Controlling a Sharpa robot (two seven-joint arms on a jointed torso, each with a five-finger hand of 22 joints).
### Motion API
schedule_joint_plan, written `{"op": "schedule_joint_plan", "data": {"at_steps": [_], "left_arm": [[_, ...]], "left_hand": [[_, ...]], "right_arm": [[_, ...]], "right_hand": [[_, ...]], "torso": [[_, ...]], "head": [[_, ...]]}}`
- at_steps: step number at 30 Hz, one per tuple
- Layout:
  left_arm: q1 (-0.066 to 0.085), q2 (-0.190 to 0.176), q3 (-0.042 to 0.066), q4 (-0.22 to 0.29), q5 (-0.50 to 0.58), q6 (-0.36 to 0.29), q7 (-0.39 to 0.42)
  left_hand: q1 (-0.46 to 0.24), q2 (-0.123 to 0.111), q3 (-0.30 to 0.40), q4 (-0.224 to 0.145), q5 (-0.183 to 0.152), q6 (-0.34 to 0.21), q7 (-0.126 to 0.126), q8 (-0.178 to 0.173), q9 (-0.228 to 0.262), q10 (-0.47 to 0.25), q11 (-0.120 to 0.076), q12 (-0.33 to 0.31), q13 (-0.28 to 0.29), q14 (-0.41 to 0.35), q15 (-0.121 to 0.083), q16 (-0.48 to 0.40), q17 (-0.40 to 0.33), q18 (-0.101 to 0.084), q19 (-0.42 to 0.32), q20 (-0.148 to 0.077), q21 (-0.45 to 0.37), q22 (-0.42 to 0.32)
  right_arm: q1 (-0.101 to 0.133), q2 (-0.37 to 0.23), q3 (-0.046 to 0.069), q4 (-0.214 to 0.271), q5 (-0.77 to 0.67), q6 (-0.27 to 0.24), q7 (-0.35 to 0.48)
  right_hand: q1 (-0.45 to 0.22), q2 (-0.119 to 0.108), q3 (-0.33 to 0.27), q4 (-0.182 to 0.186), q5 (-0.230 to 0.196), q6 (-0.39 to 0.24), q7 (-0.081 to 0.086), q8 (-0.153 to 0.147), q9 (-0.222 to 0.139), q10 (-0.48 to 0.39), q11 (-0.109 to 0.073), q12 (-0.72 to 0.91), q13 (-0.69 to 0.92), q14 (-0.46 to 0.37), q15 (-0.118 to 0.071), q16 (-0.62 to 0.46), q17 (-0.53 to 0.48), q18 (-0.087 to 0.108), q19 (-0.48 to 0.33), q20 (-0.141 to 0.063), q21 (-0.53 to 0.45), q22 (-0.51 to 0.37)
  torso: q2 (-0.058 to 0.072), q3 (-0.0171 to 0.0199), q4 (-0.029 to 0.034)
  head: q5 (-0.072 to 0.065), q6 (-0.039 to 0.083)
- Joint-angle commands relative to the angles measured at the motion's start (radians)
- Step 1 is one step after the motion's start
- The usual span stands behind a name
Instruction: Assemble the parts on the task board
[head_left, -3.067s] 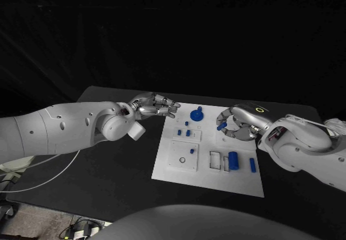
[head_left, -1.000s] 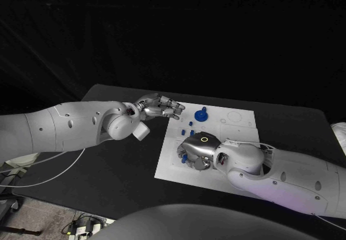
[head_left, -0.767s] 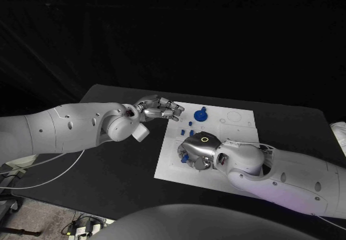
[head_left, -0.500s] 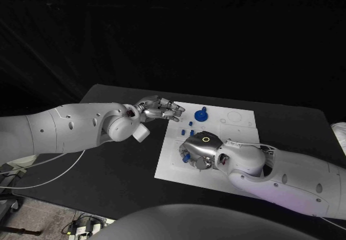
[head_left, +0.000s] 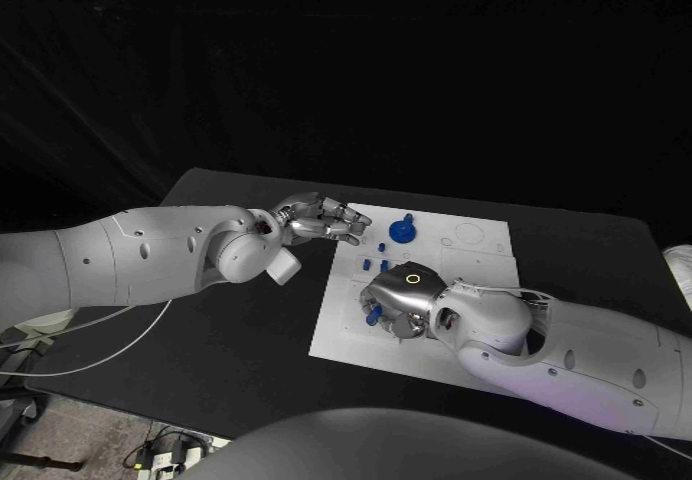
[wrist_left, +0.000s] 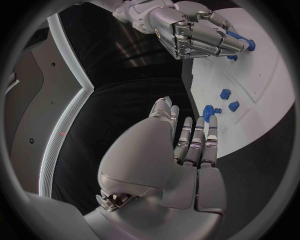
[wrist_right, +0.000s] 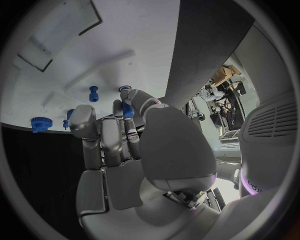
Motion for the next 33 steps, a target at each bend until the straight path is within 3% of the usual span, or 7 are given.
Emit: {"op": "schedule_joint_plan", "data": {"at_steps": [1, 9, 22, 33], "left_arm": [[0.0, 0.004, 0.001, 0.0, -0.002, 0.024, -0.005], [-0.001, 0.005, 0.001, -0.001, -0.002, 0.027, -0.009], [-0.001, 0.006, 0.001, -0.003, -0.002, 0.029, -0.014], [-0.001, 0.006, 0.001, -0.004, -0.002, 0.029, -0.018]], "left_hand": [[0.011, 0.003, -0.004, 0.002, 0.006, -0.002, 0.006, 0.006, -0.001, 0.001, 0.006, 0.004, -0.001, -0.006, -0.001, 0.006, -0.001, 0.008, 0.0, 0.001, 0.002, -0.001], [0.011, 0.003, -0.004, 0.002, 0.006, -0.002, 0.006, 0.006, -0.001, 0.0, 0.006, 0.004, -0.001, -0.007, -0.001, 0.006, -0.001, 0.008, 0.0, 0.001, 0.002, -0.002], [0.011, 0.003, -0.004, 0.002, 0.006, -0.003, 0.007, 0.006, -0.001, -0.001, 0.007, 0.004, -0.001, -0.008, 0.0, 0.006, -0.002, 0.008, -0.001, 0.001, 0.002, -0.002], [0.011, 0.003, -0.005, 0.002, 0.007, -0.004, 0.007, 0.005, -0.001, -0.002, 0.007, 0.004, -0.001, -0.009, 0.0, 0.006, -0.002, 0.008, -0.001, 0.001, 0.002, -0.002]], "right_arm": [[-0.001, 0.0, -0.001, 0.0, -0.005, 0.033, -0.013], [-0.001, 0.002, -0.001, 0.001, 0.021, 0.057, -0.007], [-0.001, 0.002, -0.001, 0.005, 0.023, 0.065, -0.01], [0.005, -0.009, 0.0, 0.019, 0.008, 0.019, -0.024]], "right_hand": [[-0.016, 0.002, 0.005, -0.003, -0.011, -0.012, 0.002, -0.014, -0.005, -0.012, 0.005, -0.004, 0.001, -0.012, 0.001, -0.008, -0.006, 0.01, -0.009, 0.001, -0.007, 0.109], [-0.027, -0.002, 0.022, -0.004, -0.036, -0.04, 0.01, -0.056, -0.027, -0.033, 0.014, -0.028, -0.003, -0.019, 0.006, -0.011, -0.014, 0.011, -0.018, 0.006, -0.015, 0.106], [-0.027, -0.003, 0.029, -0.008, -0.039, -0.024, 0.006, -0.059, -0.031, -0.036, 0.015, -0.036, -0.006, -0.027, 0.006, -0.015, -0.023, 0.013, -0.026, 0.007, -0.024, 0.104], [-0.034, 0.002, 0.029, -0.006, -0.048, 0.007, -0.003, -0.058, -0.034, -0.012, 0.011, -0.027, 0.001, -0.018, 0.008, -0.007, -0.009, 0.012, -0.021, 0.01, -0.016, 0.106]], "torso": [[0.0, -0.0001, 0.0], [0.0, 0.0001, 0.0], [0.0, -0.0001, 0.0003], [0.0, 0.0002, 0.0007]], "head": [[0.001, 0.0], [0.002, 0.0], [0.004, 0.0], [0.009, 0.0]]}}
